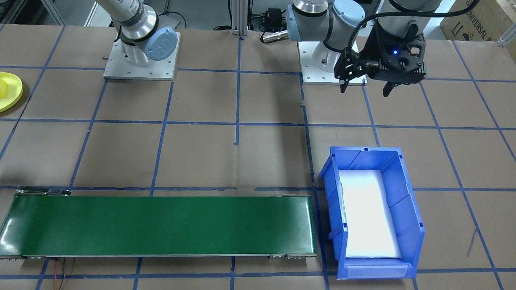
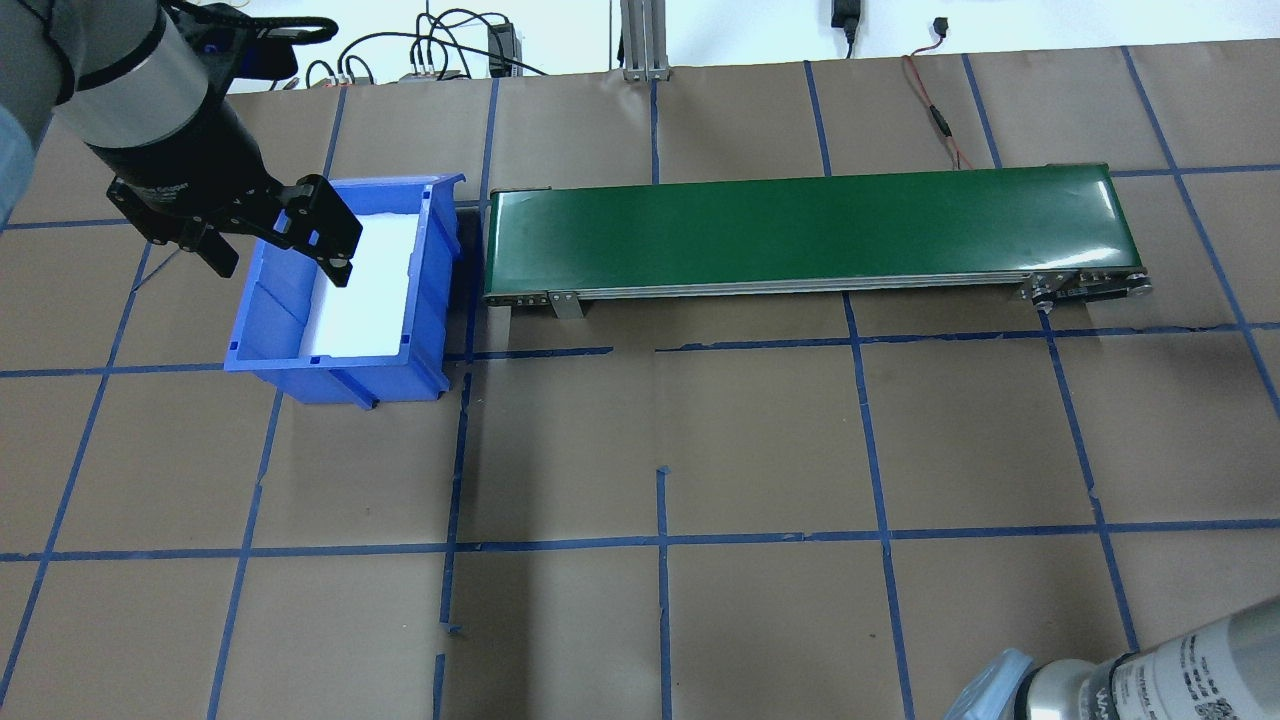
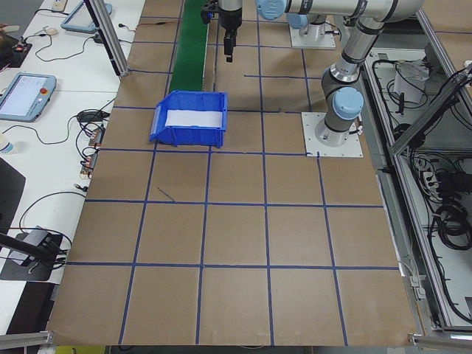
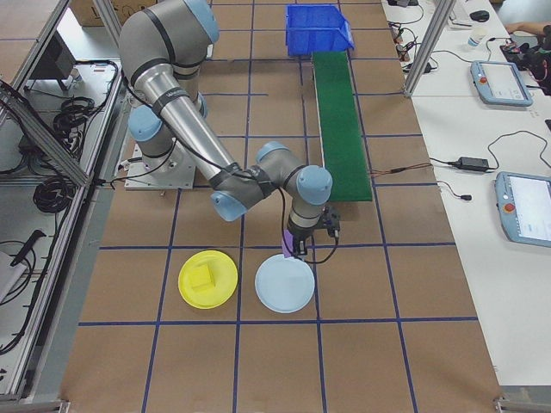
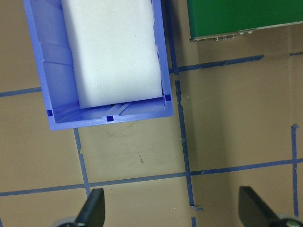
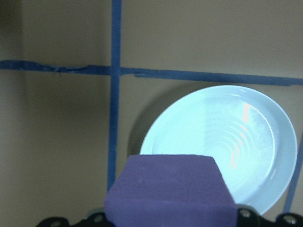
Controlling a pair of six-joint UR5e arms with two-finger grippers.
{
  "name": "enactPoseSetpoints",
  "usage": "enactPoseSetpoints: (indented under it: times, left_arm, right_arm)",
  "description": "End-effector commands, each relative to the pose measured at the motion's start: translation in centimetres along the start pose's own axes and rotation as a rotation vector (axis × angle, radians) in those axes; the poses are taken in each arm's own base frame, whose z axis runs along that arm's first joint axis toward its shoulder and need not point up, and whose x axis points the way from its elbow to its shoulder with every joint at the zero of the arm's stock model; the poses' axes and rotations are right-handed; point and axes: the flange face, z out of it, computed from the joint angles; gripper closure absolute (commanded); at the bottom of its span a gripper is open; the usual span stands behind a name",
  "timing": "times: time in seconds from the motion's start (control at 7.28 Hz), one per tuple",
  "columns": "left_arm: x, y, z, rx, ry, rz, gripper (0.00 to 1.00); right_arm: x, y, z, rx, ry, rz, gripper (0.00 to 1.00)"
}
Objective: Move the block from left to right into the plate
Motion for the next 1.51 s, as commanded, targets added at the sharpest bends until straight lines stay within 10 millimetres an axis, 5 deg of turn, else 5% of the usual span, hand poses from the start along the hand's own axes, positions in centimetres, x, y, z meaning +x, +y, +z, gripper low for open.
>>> enactPoseSetpoints:
  times: [0.0, 0.14, 0.27, 0.55, 0.69, 1.1, 1.37]
  left_arm:
    - [0.0, 0.0, 0.0, 0.000, 0.000, 0.000, 0.00]
    - [0.0, 0.0, 0.1, -0.002, 0.000, -0.001, 0.00]
    - [0.0, 0.0, 0.1, -0.003, 0.001, 0.000, 0.00]
    - [0.0, 0.0, 0.2, -0.003, 0.001, -0.001, 0.00]
    - [0.0, 0.0, 0.2, -0.003, 0.001, -0.001, 0.00]
    - [0.0, 0.0, 0.2, -0.003, 0.001, -0.001, 0.00]
    - [0.0, 0.0, 0.2, -0.003, 0.001, -0.001, 0.00]
  right_arm:
    - [4.2, 3.0, 2.9, 0.038, 0.010, -0.030, 0.48]
    - [5.3, 4.0, 3.9, 0.035, -0.002, -0.014, 0.35]
    - [5.3, 4.1, 3.7, 0.033, 0.002, -0.012, 0.00]
    - [5.2, 4.3, 2.3, 0.038, 0.006, -0.012, 0.00]
    - [3.9, 5.0, -0.2, 0.024, -0.023, -0.016, 0.00]
    - [-7.6, 4.0, -14.1, 0.025, -0.024, -0.148, 0.00]
    - [-18.5, 2.2, -19.7, -0.001, -0.050, -0.131, 0.00]
